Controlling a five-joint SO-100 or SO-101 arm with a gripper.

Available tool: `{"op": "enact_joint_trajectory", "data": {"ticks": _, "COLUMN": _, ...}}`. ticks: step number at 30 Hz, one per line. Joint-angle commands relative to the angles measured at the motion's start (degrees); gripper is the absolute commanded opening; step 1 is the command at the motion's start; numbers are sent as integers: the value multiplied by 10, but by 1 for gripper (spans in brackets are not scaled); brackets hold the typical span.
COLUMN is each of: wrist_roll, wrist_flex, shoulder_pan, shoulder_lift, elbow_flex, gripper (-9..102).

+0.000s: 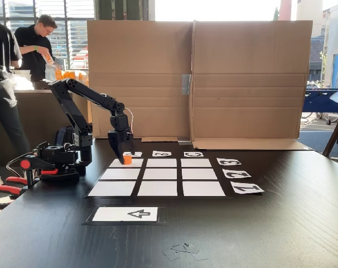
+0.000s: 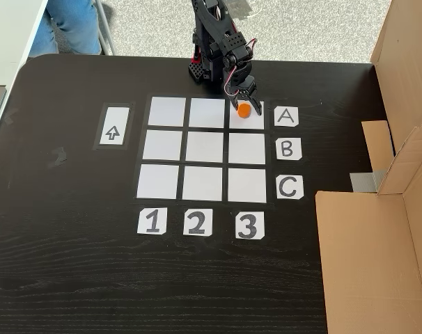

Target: Pick up the round, orange token and place it in the grid on square A3.

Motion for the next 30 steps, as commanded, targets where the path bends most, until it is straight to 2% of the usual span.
{"op": "enact_joint_trajectory", "data": {"ticks": 1, "wrist_roll": 8, "wrist_flex": 19, "shoulder_pan": 17, "shoulder_lift": 59, "elbow_flex": -18, "gripper": 41}}
{"op": "enact_joint_trajectory", "data": {"ticks": 11, "wrist_roll": 10, "wrist_flex": 84, "shoulder_pan": 118, "shoulder_lift": 242, "elbow_flex": -103, "gripper": 45}}
{"op": "enact_joint_trajectory", "data": {"ticks": 20, "wrist_roll": 59, "wrist_flex": 69, "shoulder_pan": 352, "shoulder_lift": 301, "elbow_flex": -281, "gripper": 45}}
{"op": "enact_joint_trajectory", "data": {"ticks": 25, "wrist_roll": 79, "wrist_flex": 25, "shoulder_pan": 512, "shoulder_lift": 308, "elbow_flex": -330, "gripper": 45}}
{"op": "enact_joint_trajectory", "data": {"ticks": 28, "wrist_roll": 98, "wrist_flex": -10, "shoulder_pan": 616, "shoulder_lift": 317, "elbow_flex": -332, "gripper": 39}}
{"op": "enact_joint_trajectory", "data": {"ticks": 30, "wrist_roll": 134, "wrist_flex": -45, "shoulder_pan": 693, "shoulder_lift": 327, "elbow_flex": -328, "gripper": 27}}
